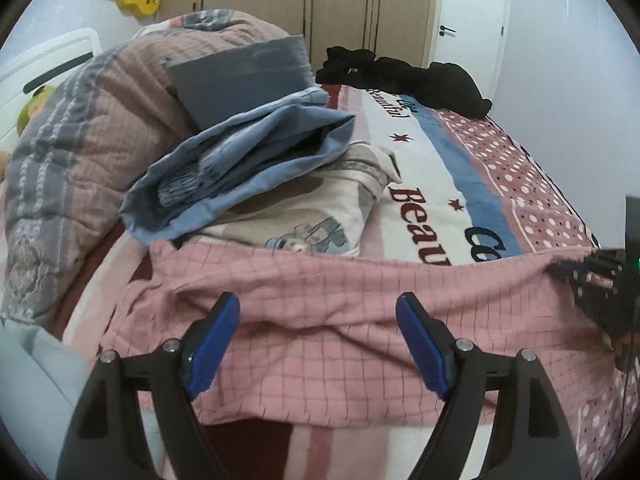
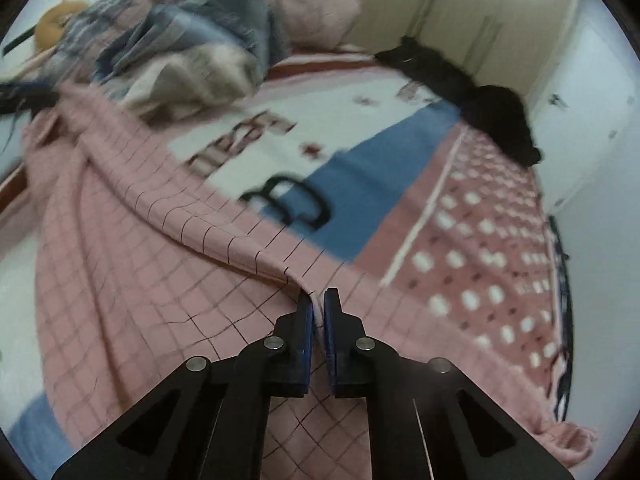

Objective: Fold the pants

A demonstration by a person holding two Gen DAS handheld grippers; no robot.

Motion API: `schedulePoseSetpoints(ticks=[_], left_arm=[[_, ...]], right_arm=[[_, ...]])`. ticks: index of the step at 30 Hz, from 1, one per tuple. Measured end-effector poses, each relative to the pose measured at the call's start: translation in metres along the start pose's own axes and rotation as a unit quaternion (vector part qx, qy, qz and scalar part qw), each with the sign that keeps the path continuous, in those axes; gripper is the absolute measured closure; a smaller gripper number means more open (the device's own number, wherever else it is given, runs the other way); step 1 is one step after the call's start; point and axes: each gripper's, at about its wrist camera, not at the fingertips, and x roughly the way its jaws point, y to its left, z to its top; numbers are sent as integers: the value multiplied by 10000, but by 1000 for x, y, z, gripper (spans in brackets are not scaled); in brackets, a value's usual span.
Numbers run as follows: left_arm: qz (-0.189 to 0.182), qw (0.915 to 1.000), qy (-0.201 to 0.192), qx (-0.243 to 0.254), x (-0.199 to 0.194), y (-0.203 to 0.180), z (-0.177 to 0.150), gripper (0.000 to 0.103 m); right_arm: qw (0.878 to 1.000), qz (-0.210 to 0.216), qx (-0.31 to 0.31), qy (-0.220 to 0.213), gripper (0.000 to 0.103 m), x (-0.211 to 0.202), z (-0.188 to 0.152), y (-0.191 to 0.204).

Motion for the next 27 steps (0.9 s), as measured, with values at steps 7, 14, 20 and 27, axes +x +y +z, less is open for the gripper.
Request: schedulePoseSetpoints(ticks=[7,14,20,27], left_arm=[[-222,9995,98,-217,-6,15,-29,14],[-317,9983,250,-424,-8,22,-48,14],[-424,9980,215,-413,-18,11,-56,14],[-464,9972,296,-514,-21,4,-61,14]], right_arm=[[9968,-478,560,304,101,33,28,-19],[9914,-118,1292,147,44,-7,-6,-50],[9669,-195,2535,-200,26,-103,-96,-134],[8939,263,4458,-382,25,-156,-243,-221]])
